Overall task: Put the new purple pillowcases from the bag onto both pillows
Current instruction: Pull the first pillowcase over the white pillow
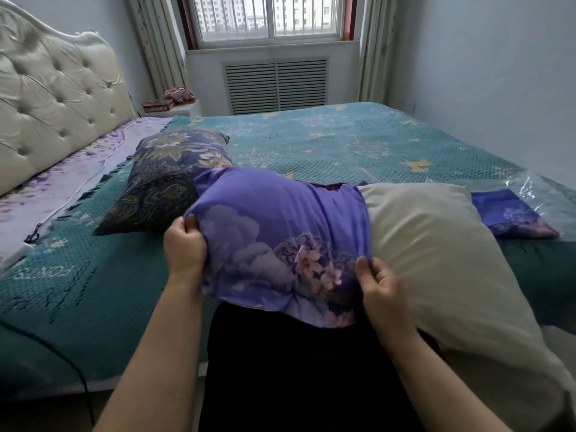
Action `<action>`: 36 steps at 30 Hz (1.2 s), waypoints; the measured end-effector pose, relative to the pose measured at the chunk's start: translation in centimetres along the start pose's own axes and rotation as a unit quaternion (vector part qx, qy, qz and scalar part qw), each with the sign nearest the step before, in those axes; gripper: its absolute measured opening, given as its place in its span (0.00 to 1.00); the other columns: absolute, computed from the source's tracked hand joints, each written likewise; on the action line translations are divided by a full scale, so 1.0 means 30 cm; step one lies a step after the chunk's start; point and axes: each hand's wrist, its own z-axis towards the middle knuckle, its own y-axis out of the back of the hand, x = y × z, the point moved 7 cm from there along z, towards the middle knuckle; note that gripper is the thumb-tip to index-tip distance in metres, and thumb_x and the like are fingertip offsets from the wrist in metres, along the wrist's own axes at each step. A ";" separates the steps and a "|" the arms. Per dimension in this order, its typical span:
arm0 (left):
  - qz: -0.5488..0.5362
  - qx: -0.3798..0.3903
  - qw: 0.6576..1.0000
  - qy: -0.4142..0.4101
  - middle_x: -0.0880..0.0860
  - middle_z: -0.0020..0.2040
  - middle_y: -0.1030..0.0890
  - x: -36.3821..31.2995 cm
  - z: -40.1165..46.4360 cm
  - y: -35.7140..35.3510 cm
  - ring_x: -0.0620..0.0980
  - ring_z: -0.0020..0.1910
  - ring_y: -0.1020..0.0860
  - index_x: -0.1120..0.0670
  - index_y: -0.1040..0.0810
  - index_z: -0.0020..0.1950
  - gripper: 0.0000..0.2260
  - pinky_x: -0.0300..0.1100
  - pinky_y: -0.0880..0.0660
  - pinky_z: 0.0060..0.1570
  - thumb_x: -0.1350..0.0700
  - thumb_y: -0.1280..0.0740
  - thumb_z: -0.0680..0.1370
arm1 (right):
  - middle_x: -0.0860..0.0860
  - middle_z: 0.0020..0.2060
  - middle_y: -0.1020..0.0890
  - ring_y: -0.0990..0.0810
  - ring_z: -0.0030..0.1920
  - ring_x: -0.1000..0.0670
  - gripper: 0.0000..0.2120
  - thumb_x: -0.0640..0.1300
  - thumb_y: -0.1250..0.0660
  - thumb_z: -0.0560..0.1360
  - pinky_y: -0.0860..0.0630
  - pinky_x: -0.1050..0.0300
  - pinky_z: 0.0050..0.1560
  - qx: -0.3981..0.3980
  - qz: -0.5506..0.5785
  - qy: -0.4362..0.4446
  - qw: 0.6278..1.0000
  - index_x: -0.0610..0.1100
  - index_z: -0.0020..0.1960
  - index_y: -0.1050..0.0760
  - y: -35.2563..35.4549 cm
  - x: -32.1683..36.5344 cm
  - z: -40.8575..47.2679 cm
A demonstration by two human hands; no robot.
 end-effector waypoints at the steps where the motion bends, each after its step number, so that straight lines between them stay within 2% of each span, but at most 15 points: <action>1: -0.015 -0.023 1.000 -0.011 0.68 0.40 0.23 -0.039 0.030 0.016 0.54 0.40 0.27 0.69 0.25 0.44 0.14 0.43 0.40 0.37 0.60 0.42 0.81 | 0.46 0.32 0.21 0.26 0.34 0.54 0.26 0.63 0.38 0.74 0.29 0.53 0.36 0.031 -0.038 0.003 0.999 0.38 0.39 0.25 -0.014 -0.024 -0.029; 3: -0.029 -0.072 0.996 -0.035 0.67 0.40 0.24 -0.096 0.086 0.055 0.53 0.39 0.31 0.70 0.25 0.44 0.14 0.45 0.40 0.38 0.60 0.42 0.81 | 0.47 0.31 0.20 0.25 0.34 0.52 0.23 0.63 0.38 0.73 0.33 0.53 0.37 0.057 -0.139 0.032 0.988 0.43 0.36 0.27 0.012 -0.038 -0.050; 5: -0.041 -0.106 0.993 -0.036 0.70 0.45 0.22 -0.113 0.114 0.068 0.54 0.40 0.29 0.70 0.24 0.46 0.14 0.49 0.38 0.42 0.60 0.43 0.80 | 0.42 0.33 0.20 0.22 0.36 0.43 0.17 0.56 0.39 0.77 0.35 0.55 0.37 -0.051 -0.238 0.073 0.967 0.44 0.37 0.28 0.156 -0.003 -0.011; 8: -0.022 -0.097 0.995 -0.015 0.72 0.50 0.22 -0.057 0.099 0.033 0.62 0.47 0.24 0.71 0.24 0.49 0.16 0.51 0.36 0.46 0.58 0.43 0.80 | 0.37 0.37 0.20 0.22 0.37 0.40 0.21 0.58 0.46 0.77 0.36 0.54 0.38 -0.211 -0.226 0.099 0.946 0.42 0.39 0.28 0.374 0.083 0.062; 11: 0.013 -0.049 0.997 0.055 0.72 0.53 0.23 0.098 0.042 -0.029 0.66 0.53 0.24 0.70 0.23 0.53 0.20 0.51 0.32 0.48 0.54 0.44 0.77 | 0.34 0.41 0.19 0.21 0.42 0.34 0.21 0.55 0.44 0.79 0.32 0.49 0.40 -0.208 -0.259 0.058 0.941 0.38 0.43 0.25 0.380 0.055 0.097; 13: 0.049 -0.001 0.994 0.101 0.71 0.53 0.22 0.188 0.014 -0.055 0.66 0.53 0.24 0.69 0.24 0.53 0.15 0.51 0.30 0.49 0.57 0.42 0.80 | 0.33 0.42 0.19 0.21 0.45 0.32 0.20 0.54 0.43 0.80 0.30 0.48 0.41 -0.208 -0.304 0.032 0.929 0.38 0.46 0.24 0.357 0.066 0.083; 16: 0.091 0.039 0.989 0.114 0.70 0.52 0.22 0.221 0.019 -0.056 0.67 0.52 0.24 0.66 0.25 0.52 0.13 0.52 0.29 0.48 0.57 0.41 0.80 | 0.38 0.44 0.18 0.20 0.47 0.35 0.19 0.57 0.42 0.78 0.28 0.48 0.43 -0.223 -0.352 0.066 0.906 0.41 0.50 0.27 0.338 0.216 0.099; 18: 0.111 0.046 0.986 0.114 0.69 0.54 0.22 0.213 0.033 -0.049 0.67 0.54 0.24 0.64 0.26 0.53 0.13 0.53 0.29 0.51 0.55 0.42 0.80 | 0.40 0.52 0.19 0.21 0.54 0.38 0.24 0.60 0.42 0.77 0.28 0.48 0.49 -0.169 -0.396 0.043 0.902 0.41 0.59 0.30 0.300 0.285 0.206; 21: 0.147 0.060 0.980 0.117 0.68 0.57 0.24 0.211 0.036 -0.056 0.67 0.57 0.26 0.62 0.28 0.55 0.13 0.54 0.30 0.55 0.53 0.43 0.81 | 0.38 0.64 0.26 0.27 0.63 0.39 0.31 0.62 0.46 0.78 0.31 0.47 0.59 -0.003 -0.474 -0.094 0.875 0.37 0.68 0.37 0.188 0.281 0.418; 25: 0.169 0.054 0.977 0.116 0.68 0.55 0.25 0.240 0.018 -0.044 0.68 0.55 0.26 0.61 0.27 0.54 0.11 0.55 0.29 0.55 0.54 0.43 0.80 | 0.41 0.58 0.21 0.23 0.53 0.43 0.22 0.53 0.40 0.79 0.33 0.58 0.47 0.150 -0.454 -0.068 0.876 0.36 0.60 0.26 -0.062 0.227 0.520; 27: 0.162 0.040 0.977 0.131 0.69 0.56 0.27 0.265 0.013 -0.025 0.68 0.54 0.27 0.61 0.24 0.55 0.11 0.54 0.29 0.57 0.57 0.41 0.79 | 0.40 0.54 0.19 0.22 0.51 0.43 0.13 0.45 0.37 0.77 0.30 0.57 0.47 0.104 -0.415 -0.027 0.904 0.38 0.55 0.21 -0.039 0.248 0.568; 29: 0.158 0.043 0.977 0.138 0.67 0.58 0.30 0.273 0.011 -0.027 0.66 0.55 0.27 0.59 0.22 0.57 0.12 0.51 0.32 0.62 0.60 0.41 0.78 | 0.38 0.56 0.20 0.22 0.56 0.39 0.13 0.40 0.39 0.74 0.28 0.53 0.54 -0.048 -0.393 -0.024 0.918 0.41 0.56 0.22 0.122 0.276 0.625; 30: 0.165 0.052 0.976 0.132 0.65 0.59 0.31 0.266 0.009 -0.036 0.65 0.55 0.27 0.58 0.22 0.57 0.12 0.50 0.33 0.64 0.61 0.41 0.77 | 0.39 0.57 0.21 0.23 0.58 0.38 0.14 0.40 0.40 0.74 0.28 0.51 0.57 -0.087 -0.408 -0.039 0.908 0.42 0.57 0.23 0.186 0.253 0.647; 34: 0.291 0.045 0.954 0.053 0.60 0.63 0.33 0.164 0.045 -0.060 0.63 0.60 0.29 0.56 0.23 0.57 0.11 0.53 0.36 0.65 0.57 0.38 0.77 | 0.37 0.62 0.26 0.26 0.62 0.37 0.19 0.41 0.46 0.77 0.30 0.47 0.59 0.008 -0.533 -0.080 0.842 0.41 0.68 0.36 0.120 0.115 0.677; 36: 0.310 0.030 0.949 -0.040 0.60 0.68 0.34 0.063 0.075 -0.082 0.62 0.64 0.32 0.57 0.27 0.62 0.15 0.54 0.39 0.65 0.60 0.37 0.76 | 0.36 0.66 0.31 0.30 0.65 0.36 0.21 0.42 0.48 0.78 0.32 0.43 0.62 0.036 -0.582 -0.076 0.809 0.40 0.71 0.41 0.076 0.102 0.686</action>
